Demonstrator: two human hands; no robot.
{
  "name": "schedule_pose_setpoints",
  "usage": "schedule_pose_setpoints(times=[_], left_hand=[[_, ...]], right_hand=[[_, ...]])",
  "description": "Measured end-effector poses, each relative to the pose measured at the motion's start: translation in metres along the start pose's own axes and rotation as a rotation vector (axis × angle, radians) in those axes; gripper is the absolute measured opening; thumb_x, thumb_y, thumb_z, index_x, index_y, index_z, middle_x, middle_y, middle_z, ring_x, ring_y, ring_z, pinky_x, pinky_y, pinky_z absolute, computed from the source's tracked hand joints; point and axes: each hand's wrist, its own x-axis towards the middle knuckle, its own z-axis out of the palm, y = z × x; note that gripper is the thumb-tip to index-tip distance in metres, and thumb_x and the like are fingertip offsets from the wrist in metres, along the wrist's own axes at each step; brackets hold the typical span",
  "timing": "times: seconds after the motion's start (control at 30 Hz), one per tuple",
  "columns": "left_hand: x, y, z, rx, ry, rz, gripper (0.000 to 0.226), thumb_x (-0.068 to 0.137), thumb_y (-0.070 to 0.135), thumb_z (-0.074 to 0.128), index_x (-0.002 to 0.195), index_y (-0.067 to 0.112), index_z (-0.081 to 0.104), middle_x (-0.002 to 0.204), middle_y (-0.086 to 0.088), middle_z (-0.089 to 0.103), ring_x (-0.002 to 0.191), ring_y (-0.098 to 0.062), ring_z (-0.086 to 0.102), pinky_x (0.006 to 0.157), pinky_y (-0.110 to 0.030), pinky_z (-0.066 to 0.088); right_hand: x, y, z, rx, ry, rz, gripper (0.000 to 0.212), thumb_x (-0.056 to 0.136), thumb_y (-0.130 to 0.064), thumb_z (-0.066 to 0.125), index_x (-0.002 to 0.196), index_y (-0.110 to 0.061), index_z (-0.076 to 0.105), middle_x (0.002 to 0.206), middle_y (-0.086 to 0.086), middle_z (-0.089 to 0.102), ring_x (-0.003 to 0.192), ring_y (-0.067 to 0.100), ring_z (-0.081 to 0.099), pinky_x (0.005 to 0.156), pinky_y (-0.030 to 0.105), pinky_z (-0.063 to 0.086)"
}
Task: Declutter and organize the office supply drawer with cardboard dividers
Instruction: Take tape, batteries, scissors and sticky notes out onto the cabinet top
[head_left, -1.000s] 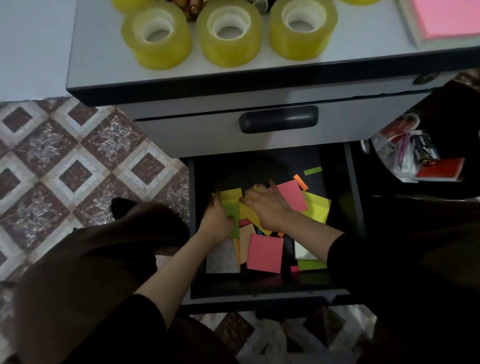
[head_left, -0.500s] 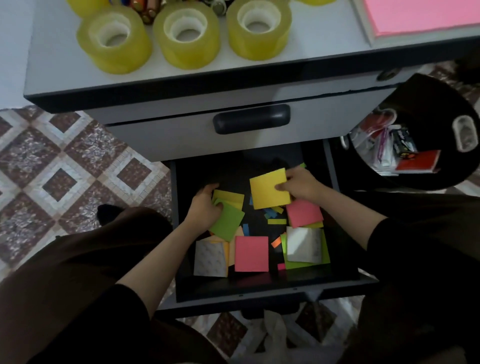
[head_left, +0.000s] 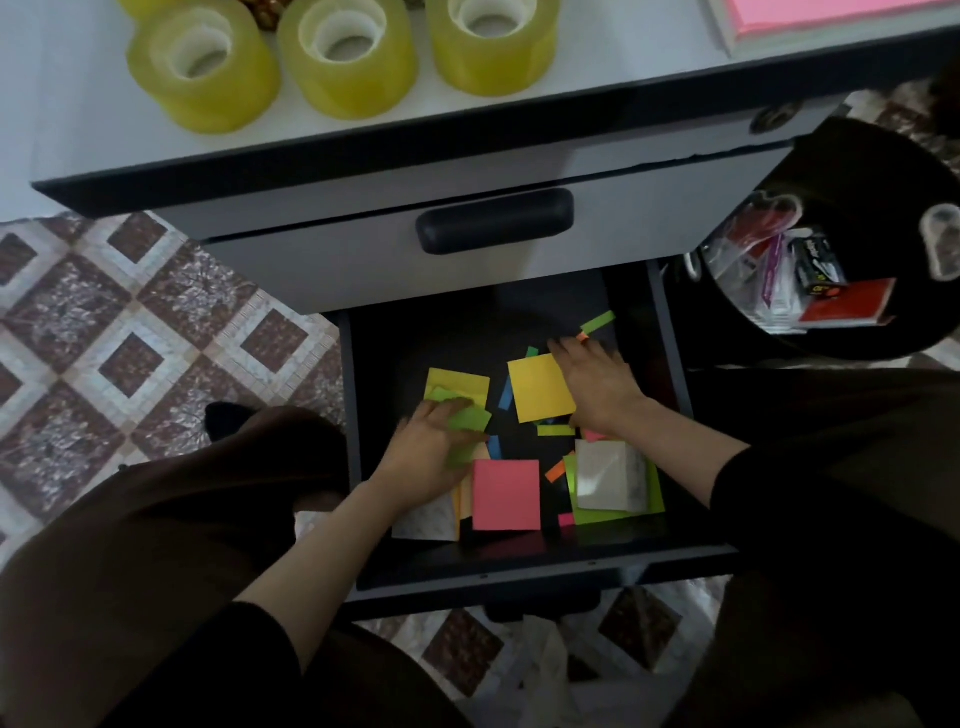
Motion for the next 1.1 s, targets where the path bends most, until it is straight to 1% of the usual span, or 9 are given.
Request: schedule_pose_setpoints(times=[0.1,0.2,0.33,0.5,0.67,0.77,0.83,0.9,1.1], left_hand=[[0.0,-0.006,0.003,0.154,-0.044,-0.052,0.069,0.088,0.036,0.056,0.147,0.031,0.02,0.156,0.0,0.004,0.141,-0.024,0.011,0.113,-0.047,0.018],[0.005,-0.013,0.004,0.229,-0.044,-0.077,0.077,0.089,0.037,0.057,0.149,0.026,0.01,0.157,-0.001,0.002,0.142,-0.022,0.011,0.114,-0.042,0.015],[0.015,-0.015,-0.002,0.19,0.008,-0.077,0.076,0.086,0.033,0.062,0.147,0.023,0.018,0.154,0.0,0.014,0.138,-0.02,0.019,0.111,-0.037,0.022],[0.032,-0.018,-0.01,0.094,0.063,-0.136,0.088,0.076,0.036,0.072,0.146,0.02,0.022,0.149,-0.002,0.023,0.134,-0.021,0.024,0.108,-0.039,0.027],[0.034,-0.02,-0.009,-0.06,0.226,-0.309,0.075,0.079,0.041,0.068,0.138,0.01,0.034,0.139,-0.01,0.034,0.127,-0.026,0.032,0.098,-0.038,0.035],[0.025,-0.011,-0.004,-0.204,0.384,-0.464,0.046,0.086,0.028,0.063,0.117,0.0,0.045,0.121,-0.018,0.045,0.111,-0.031,0.044,0.087,-0.036,0.039],[0.017,-0.003,-0.002,-0.191,0.338,-0.583,0.022,0.092,0.009,0.048,0.111,-0.003,0.045,0.116,-0.02,0.052,0.105,-0.033,0.053,0.079,-0.036,0.044],[0.011,0.0,0.002,-0.137,0.197,-0.662,0.021,0.091,0.0,0.04,0.111,-0.004,0.048,0.113,-0.021,0.057,0.103,-0.034,0.058,0.076,-0.035,0.047],[-0.004,0.002,0.012,-0.181,-0.024,-0.593,0.019,0.088,0.013,0.054,0.098,0.002,0.065,0.098,-0.014,0.066,0.09,-0.029,0.063,0.065,-0.032,0.048]], right_hand=[[0.003,0.001,0.001,0.019,0.035,-0.023,0.092,0.079,-0.027,0.071,0.148,-0.006,0.013,0.144,0.011,0.028,0.13,0.029,0.032,0.108,0.039,0.03],[0.003,0.0,0.002,0.004,0.026,-0.001,0.09,0.076,-0.033,0.073,0.145,-0.005,0.021,0.141,0.011,0.03,0.128,0.029,0.032,0.105,0.04,0.034],[0.0,0.002,0.002,-0.002,0.01,0.018,0.089,0.069,-0.044,0.076,0.139,-0.008,0.033,0.135,0.012,0.032,0.125,0.029,0.033,0.1,0.043,0.037],[-0.001,0.001,0.001,0.02,-0.006,0.04,0.091,0.07,-0.048,0.075,0.139,-0.008,0.032,0.136,0.012,0.033,0.125,0.029,0.033,0.1,0.042,0.037],[-0.001,0.0,-0.003,0.045,-0.009,0.051,0.087,0.071,-0.047,0.074,0.139,-0.008,0.033,0.138,0.012,0.032,0.126,0.029,0.032,0.1,0.041,0.037],[0.0,-0.001,-0.006,0.064,-0.015,0.062,0.086,0.071,-0.047,0.074,0.138,-0.009,0.034,0.139,0.012,0.031,0.127,0.029,0.032,0.099,0.041,0.037],[0.0,-0.002,-0.006,0.068,-0.014,0.068,0.087,0.071,-0.048,0.074,0.138,-0.009,0.035,0.138,0.012,0.032,0.127,0.029,0.032,0.099,0.041,0.038],[0.0,-0.003,-0.007,0.068,-0.015,0.071,0.087,0.072,-0.048,0.074,0.139,-0.008,0.034,0.139,0.013,0.031,0.127,0.029,0.032,0.099,0.041,0.038],[-0.005,-0.001,-0.007,0.063,-0.018,0.065,0.087,0.072,-0.047,0.074,0.139,-0.008,0.034,0.138,0.012,0.031,0.126,0.029,0.032,0.098,0.04,0.038]])
